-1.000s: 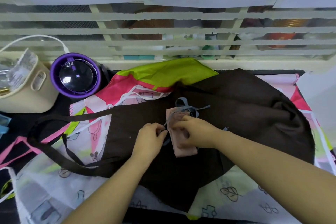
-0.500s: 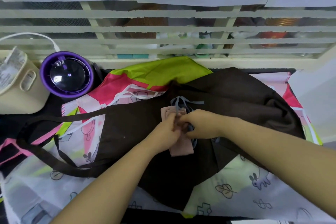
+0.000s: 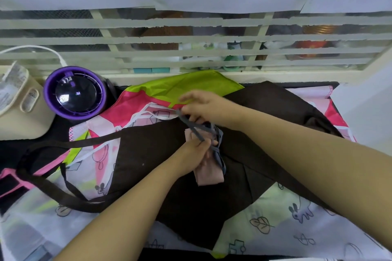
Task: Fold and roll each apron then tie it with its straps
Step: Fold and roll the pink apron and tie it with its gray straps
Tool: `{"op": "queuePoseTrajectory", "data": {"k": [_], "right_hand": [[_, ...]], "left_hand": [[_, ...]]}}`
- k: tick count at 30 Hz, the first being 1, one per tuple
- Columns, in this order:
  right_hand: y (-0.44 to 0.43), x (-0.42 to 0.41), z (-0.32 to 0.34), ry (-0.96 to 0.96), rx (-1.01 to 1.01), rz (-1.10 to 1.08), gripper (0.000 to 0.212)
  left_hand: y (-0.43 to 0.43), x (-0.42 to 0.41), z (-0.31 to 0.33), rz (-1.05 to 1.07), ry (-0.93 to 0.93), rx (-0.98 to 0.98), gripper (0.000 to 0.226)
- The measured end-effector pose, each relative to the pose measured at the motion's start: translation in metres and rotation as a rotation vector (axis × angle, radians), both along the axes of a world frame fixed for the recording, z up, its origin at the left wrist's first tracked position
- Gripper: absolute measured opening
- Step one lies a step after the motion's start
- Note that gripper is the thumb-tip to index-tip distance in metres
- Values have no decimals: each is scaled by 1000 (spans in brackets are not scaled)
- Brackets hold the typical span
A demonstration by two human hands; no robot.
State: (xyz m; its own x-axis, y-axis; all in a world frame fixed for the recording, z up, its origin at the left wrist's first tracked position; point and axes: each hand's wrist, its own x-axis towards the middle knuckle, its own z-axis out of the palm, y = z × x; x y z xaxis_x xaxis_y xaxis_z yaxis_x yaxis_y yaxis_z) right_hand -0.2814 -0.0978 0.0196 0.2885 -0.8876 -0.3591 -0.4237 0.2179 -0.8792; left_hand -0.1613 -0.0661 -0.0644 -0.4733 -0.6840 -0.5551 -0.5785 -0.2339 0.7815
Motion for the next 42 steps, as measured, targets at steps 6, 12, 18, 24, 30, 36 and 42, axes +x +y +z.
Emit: {"op": "queuePoseTrajectory", "data": {"k": [6, 12, 18, 24, 30, 36, 42], "right_hand": [[26, -42, -34, 178, -13, -150, 22], [41, -43, -60, 587, -245, 273, 35], [39, -48, -44, 1031, -599, 496, 27], [71, -35, -41, 1007, -988, 512, 18], [107, -16, -64, 882, -599, 617, 26], [69, -41, -56, 261, -213, -218, 13], [58, -30, -70, 55, 196, -252, 23]], "left_hand": [[-6, 7, -3, 41, 111, 59, 33], [-7, 8, -7, 21, 130, 70, 34], [-10, 11, -8, 118, 214, 238, 30], [-15, 11, 0, 274, 384, 493, 31], [-15, 7, 6, 272, 336, 515, 36], [-11, 4, 14, -190, -32, -109, 31], [3, 9, 0, -250, 3, -384, 30]]}}
